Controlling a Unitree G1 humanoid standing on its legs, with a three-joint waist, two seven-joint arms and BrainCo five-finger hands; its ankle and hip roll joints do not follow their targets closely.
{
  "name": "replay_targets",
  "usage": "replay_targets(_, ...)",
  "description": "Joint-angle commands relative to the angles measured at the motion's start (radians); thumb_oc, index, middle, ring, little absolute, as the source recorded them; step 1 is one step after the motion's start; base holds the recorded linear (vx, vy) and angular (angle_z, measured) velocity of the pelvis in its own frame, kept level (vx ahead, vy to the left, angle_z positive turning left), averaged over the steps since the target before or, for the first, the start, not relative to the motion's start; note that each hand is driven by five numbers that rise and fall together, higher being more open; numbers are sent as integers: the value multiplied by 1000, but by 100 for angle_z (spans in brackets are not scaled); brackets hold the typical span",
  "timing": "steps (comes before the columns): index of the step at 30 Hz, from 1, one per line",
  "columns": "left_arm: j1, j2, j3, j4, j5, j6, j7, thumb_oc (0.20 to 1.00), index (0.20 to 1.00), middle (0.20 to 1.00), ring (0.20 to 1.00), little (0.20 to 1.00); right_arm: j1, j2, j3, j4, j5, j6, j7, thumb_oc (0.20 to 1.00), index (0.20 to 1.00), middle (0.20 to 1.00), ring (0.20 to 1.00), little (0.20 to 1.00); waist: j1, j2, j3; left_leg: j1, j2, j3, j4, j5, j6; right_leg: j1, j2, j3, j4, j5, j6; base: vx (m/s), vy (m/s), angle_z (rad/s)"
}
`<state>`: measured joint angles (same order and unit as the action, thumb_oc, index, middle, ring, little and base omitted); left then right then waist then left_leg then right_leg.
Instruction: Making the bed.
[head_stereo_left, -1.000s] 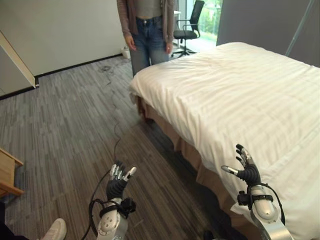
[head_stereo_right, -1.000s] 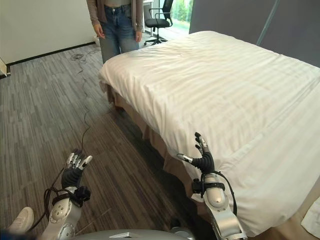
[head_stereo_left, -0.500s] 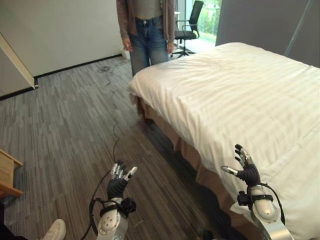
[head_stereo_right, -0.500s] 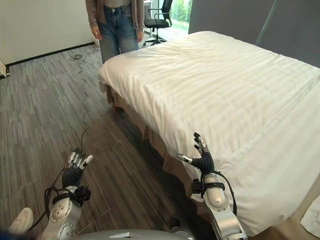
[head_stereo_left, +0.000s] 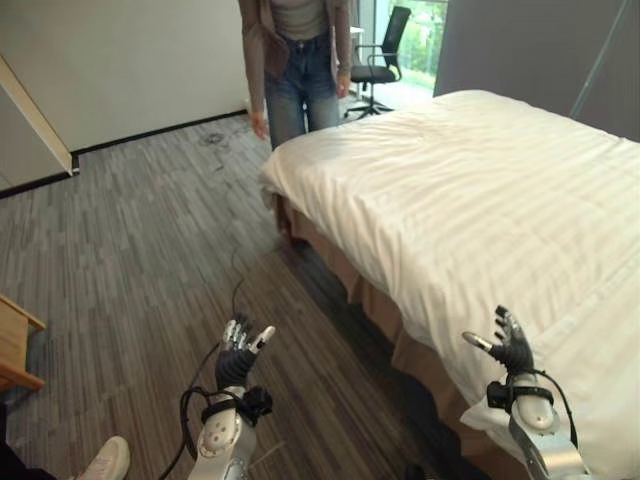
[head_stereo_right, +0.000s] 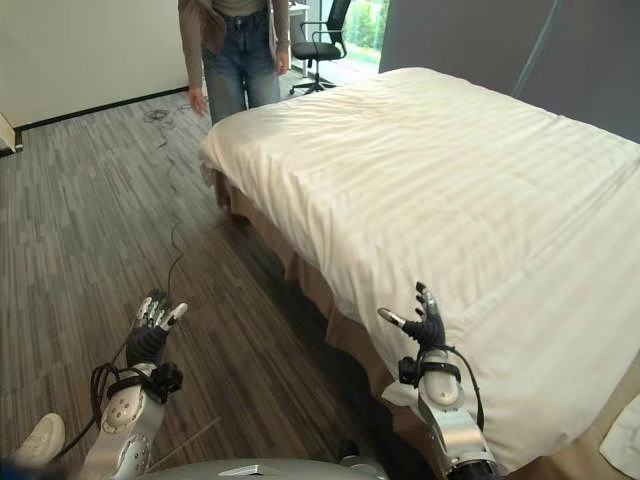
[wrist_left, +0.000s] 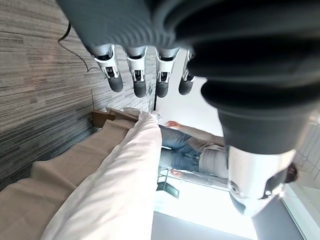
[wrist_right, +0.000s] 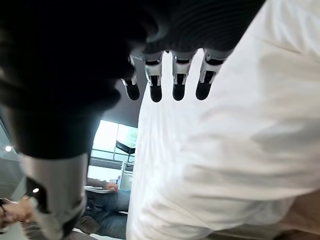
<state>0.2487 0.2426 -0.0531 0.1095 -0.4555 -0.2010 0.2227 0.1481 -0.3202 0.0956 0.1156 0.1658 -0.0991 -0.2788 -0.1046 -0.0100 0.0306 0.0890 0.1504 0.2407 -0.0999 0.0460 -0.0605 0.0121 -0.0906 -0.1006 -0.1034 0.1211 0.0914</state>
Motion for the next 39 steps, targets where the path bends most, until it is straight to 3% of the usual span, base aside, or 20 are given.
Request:
replay_targets(1,-66,47,7,-9,32,-25,2,1000,1000,1000,1000,1000,-54,20,-19,-55,21,-44,6,1000,1000,1000,1000,1000,0,-23,39,33,-23,38,13,-74,7,56,-21,-7,21,-128,8,0,0,0)
replay_targets(19,-36,31,20,-28,11,-30,7,1000,1000,1000,1000,1000,-3,63,-30,-59,-1,-51,-5,1000,1000,1000,1000,1000,-4,-19,36,33,-25,33,13,-77,8,55,-19,-6,24,-130,7,0,0,0)
replay_targets(39,-29,49,12,-24,-18,-33,0,1000,1000,1000,1000,1000,1,50,8,-49,-31,-40,9,1000,1000,1000,1000,1000,-12,-9,36,31,-16,30,13,-71,3,51,-11,-8,30,-137,2,0,-7,0)
